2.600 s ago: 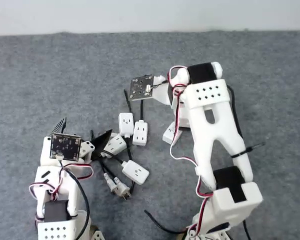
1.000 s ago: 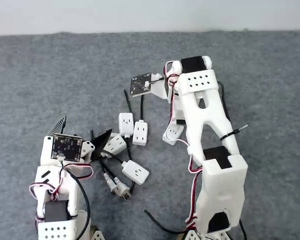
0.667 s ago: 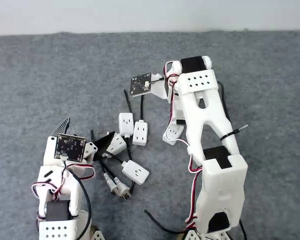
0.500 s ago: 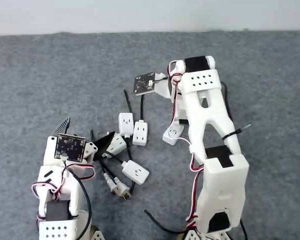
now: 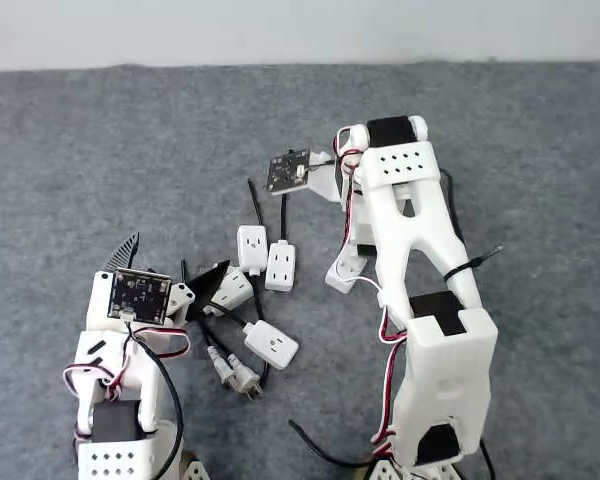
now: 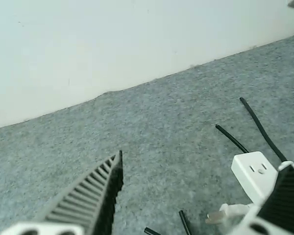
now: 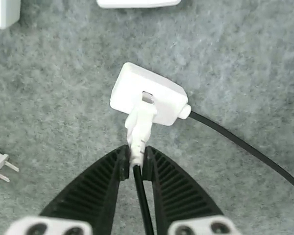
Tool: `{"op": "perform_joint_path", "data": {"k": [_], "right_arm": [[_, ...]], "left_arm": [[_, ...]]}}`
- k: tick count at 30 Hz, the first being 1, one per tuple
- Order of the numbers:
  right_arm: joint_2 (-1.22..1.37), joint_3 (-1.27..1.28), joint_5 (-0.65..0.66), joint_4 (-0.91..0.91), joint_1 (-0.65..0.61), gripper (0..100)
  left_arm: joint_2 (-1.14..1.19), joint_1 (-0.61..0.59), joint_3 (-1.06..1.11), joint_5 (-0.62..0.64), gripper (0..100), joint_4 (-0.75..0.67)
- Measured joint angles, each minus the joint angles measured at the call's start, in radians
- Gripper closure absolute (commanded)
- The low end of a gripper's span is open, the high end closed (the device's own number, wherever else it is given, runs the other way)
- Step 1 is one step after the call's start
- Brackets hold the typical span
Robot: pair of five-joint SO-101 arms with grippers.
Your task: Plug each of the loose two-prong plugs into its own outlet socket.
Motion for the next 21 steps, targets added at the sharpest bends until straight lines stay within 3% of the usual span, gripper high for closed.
{"op": "perform_joint_path", "data": {"k": [21], "right_arm": [[-0.005, 0.075, -0.054, 0.0, -0.06, 99.0]], "left_arm": [[0.0, 0.0, 0.0, 0.0, 56, 0.0]]}}
